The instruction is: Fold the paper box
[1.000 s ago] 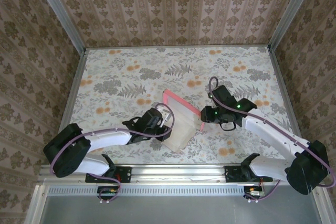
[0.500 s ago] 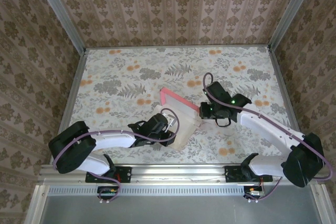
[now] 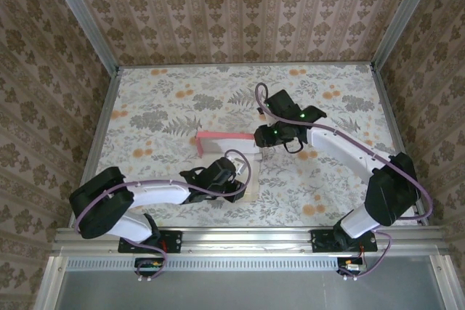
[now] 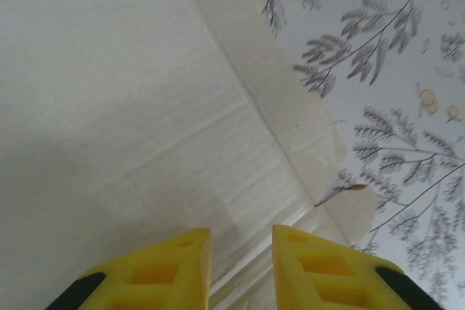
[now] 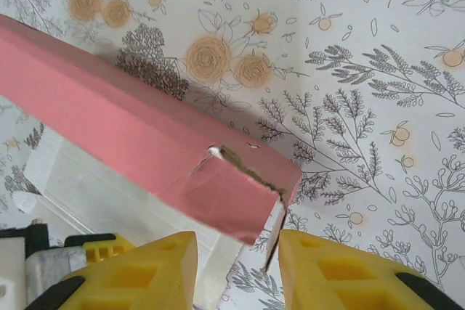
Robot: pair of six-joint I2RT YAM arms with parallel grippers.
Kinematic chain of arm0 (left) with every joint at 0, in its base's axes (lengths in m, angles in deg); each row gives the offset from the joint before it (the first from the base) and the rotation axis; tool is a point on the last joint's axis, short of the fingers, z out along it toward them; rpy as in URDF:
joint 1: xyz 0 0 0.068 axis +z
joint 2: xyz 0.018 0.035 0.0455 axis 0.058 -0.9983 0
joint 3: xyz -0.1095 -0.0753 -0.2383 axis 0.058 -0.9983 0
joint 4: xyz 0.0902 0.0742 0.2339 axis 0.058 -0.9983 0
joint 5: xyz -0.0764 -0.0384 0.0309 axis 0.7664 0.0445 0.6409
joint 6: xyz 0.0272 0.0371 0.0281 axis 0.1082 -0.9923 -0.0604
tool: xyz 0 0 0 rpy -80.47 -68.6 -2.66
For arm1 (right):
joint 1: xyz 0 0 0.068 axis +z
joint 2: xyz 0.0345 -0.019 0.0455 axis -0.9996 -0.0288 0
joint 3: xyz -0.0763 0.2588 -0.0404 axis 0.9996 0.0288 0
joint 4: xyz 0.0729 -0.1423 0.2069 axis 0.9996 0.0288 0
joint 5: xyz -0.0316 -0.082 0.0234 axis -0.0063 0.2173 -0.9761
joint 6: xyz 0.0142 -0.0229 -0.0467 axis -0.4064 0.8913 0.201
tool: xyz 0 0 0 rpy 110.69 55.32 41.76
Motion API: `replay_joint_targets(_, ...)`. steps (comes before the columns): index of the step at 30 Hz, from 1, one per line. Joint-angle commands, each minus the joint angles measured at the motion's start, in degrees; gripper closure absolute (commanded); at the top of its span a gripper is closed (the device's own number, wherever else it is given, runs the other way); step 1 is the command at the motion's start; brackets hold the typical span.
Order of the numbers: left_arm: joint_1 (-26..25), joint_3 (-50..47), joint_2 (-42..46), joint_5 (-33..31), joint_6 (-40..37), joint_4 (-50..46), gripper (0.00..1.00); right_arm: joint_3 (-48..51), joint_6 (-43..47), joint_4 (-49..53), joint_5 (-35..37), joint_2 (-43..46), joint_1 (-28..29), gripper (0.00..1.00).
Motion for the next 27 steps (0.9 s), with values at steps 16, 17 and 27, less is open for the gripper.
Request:
replay_joint_targets(16, 7.5, -0.4, 3.2, 2.6, -6.8, -8.8, 0.71, 17.7, -16.5, -13.3, -0.5, 12.7, -0.2, 0.62)
replay_joint_targets(17, 7.5, -0.5, 2.9, 2.4, -6.8, -8.5, 0.71, 19.0, -17.3, -15.2, -0.5, 12.8, -0.2, 0.62)
replay_joint_targets(27, 7.6, -1.7, 0.2, 0.8, -5.9, -6.2, 0.72, 20.8, -14.6, -23.2, -0.1, 8.7, 0.4, 0.62)
